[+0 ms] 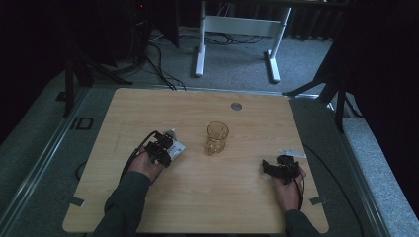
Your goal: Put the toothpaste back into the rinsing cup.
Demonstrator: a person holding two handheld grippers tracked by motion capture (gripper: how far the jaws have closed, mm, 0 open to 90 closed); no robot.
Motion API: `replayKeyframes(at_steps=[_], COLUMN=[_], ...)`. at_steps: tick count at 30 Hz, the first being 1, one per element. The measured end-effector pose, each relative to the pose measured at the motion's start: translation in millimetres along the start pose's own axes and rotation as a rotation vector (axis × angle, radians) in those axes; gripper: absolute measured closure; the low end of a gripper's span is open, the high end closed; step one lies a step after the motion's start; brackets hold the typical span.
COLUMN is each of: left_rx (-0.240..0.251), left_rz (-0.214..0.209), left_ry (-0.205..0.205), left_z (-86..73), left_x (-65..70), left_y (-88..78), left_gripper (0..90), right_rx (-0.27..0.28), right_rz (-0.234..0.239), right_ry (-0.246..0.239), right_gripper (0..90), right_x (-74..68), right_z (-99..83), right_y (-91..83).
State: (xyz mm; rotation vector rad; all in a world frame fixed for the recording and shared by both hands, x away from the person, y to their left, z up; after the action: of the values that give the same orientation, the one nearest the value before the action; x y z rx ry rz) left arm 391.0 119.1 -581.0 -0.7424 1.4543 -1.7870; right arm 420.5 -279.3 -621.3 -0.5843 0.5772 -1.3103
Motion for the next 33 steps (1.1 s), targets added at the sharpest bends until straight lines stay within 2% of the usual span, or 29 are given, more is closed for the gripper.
replayKeyframes(at_steps=[6,10,17,27,33], left_rx=[0.092,0.157,0.255,0.427,0.481], left_rz=[0.010,-0.040,-0.036,-0.007,-0.005], left_ry=[-0.041,-0.062,-0.079,-0.066,-0.040], left_z=[5.5,9.8,17.1,29.8,34.1], left_x=[-5.6,-6.6,-9.5,-8.3,-6.7], left_y=[-11.7,-19.2,-30.9,-52.6,-61.4], left_gripper=[74.9,74.8,74.8,74.8,74.8], right_rx=[0.000,0.000,0.000,0.000,0.001], right_rz=[0.000,0.000,0.000,0.000,0.000], right_ry=[0.000,0.000,0.000,-0.002,-0.002], right_gripper=[18.4,18.5,18.5,18.5,18.5], right_x=[0.0,0.0,0.0,0.1,0.2], right_z=[0.0,0.0,0.0,0.0,0.1], right_y=[0.0,0.0,0.0,0.0,0.1])
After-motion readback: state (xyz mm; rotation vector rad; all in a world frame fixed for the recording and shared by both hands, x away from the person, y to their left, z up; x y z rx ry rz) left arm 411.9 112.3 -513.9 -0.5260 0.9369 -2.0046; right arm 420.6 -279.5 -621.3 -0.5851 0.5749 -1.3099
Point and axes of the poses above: each handheld gripper's, and its own axes: y roughly forward along the jaws, z roughly out of its top, x roughly to its right, the point moved 9 cm from there along y, roughly forward along the jaws, and after that the axes turned 5 degrees about y, right-handed, at the moved point
